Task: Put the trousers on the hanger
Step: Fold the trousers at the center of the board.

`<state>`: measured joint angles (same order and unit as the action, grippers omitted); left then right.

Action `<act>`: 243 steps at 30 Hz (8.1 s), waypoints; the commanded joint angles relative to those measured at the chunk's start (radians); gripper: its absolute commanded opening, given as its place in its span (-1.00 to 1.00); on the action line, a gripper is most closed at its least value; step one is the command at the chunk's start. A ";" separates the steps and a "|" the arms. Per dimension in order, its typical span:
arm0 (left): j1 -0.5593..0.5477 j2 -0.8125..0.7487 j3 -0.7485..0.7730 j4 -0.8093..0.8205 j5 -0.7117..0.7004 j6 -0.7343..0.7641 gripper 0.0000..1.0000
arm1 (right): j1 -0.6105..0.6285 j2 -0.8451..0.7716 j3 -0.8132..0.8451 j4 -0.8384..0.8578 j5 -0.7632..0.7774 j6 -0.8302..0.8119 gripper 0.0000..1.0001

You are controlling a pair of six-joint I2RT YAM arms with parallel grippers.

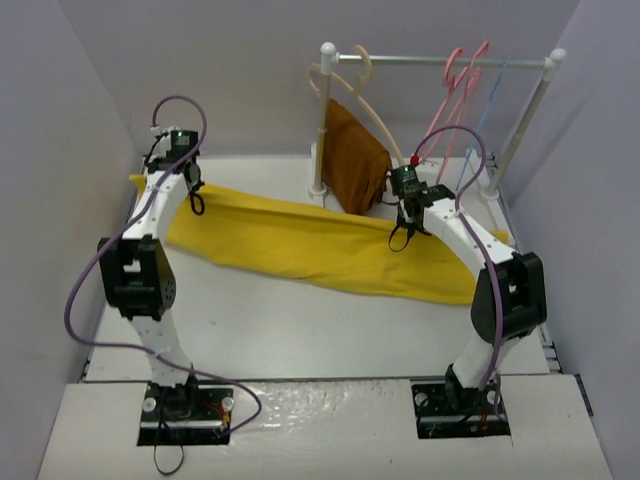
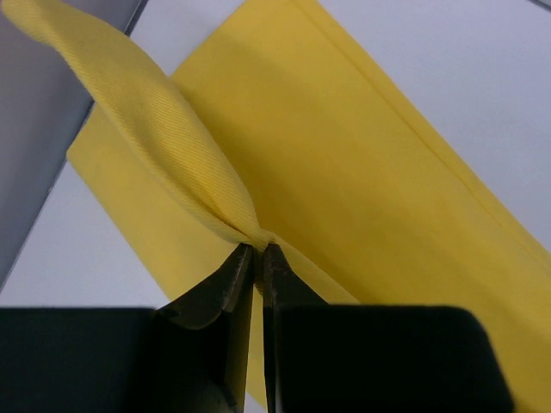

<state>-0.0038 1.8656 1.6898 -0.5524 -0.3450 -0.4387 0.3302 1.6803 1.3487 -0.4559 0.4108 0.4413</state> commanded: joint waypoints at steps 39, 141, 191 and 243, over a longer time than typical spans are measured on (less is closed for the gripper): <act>0.015 -0.998 -0.664 -0.129 0.182 0.003 0.94 | 0.473 -0.044 -0.143 0.321 -0.096 -0.004 0.53; 0.203 0.049 0.149 -0.139 0.155 -0.007 -1.00 | 0.503 -0.519 -0.528 0.350 -0.305 -0.131 0.90; 0.252 -0.145 -0.620 0.091 0.170 -0.266 0.26 | 0.594 -0.195 -0.742 0.375 -0.300 0.328 0.84; -0.266 -0.846 -0.822 0.066 0.254 0.137 0.28 | 0.153 0.037 -0.174 0.248 -0.620 -0.686 -0.13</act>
<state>-0.2718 1.0430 0.8448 -0.5260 -0.0675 -0.3230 0.4848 1.7066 1.1465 -0.1968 -0.1827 -0.2009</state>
